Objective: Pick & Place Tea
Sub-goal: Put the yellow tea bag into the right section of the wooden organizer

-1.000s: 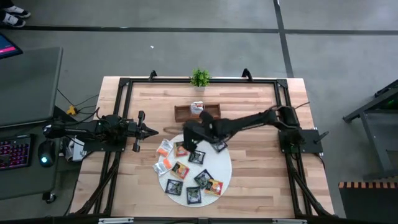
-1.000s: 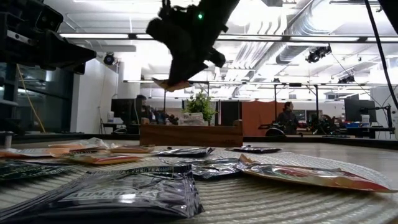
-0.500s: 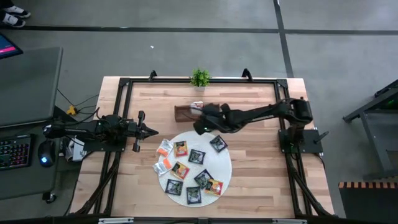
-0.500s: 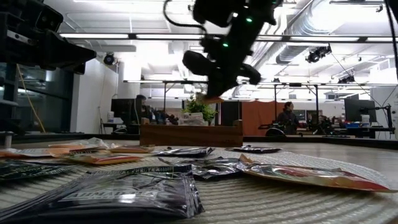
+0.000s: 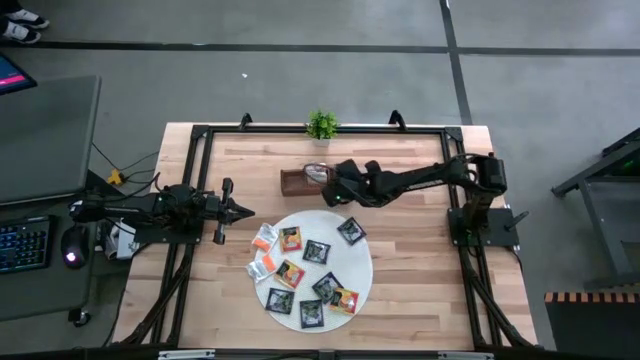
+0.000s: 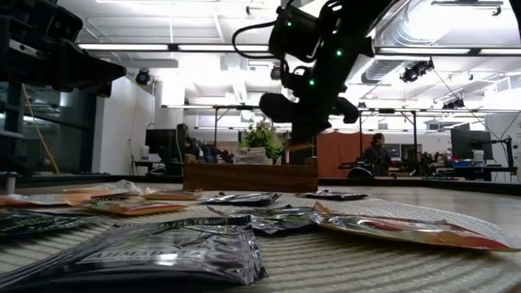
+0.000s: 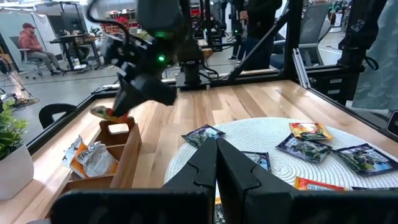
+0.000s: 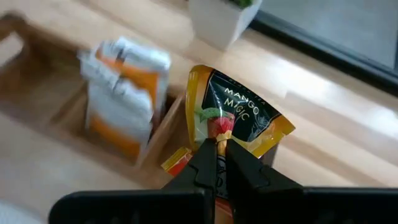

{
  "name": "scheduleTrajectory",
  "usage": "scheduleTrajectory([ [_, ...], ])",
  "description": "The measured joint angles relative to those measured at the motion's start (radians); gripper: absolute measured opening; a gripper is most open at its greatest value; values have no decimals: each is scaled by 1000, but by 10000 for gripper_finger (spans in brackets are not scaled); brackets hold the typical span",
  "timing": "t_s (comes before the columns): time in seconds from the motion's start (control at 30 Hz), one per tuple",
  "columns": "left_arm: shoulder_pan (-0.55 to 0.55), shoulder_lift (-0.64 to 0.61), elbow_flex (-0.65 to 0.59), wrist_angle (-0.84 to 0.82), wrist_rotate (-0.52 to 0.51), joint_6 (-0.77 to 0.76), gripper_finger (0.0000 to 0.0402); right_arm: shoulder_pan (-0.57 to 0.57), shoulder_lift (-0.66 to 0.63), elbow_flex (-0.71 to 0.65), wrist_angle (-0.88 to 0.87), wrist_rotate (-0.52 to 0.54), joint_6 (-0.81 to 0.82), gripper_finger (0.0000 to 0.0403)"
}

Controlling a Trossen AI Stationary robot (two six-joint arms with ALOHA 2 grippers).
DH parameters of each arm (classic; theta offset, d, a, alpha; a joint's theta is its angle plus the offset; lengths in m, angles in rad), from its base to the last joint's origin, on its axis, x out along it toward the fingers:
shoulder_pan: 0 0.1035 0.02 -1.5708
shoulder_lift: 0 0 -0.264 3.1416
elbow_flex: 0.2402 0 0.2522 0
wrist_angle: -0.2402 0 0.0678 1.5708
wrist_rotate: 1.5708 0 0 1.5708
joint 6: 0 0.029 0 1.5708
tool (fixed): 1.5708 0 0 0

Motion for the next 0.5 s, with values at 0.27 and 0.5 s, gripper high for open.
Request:
scheduleTrajectory([
  [0.27, 0, 0, 0, 0, 0, 0, 1, -50, 31, 0, 56, -25, -31, 10],
  [0.5, 0, 0, 0, 0, 0, 0, 1, -65, 73, 0, 84, -73, -18, 10],
])
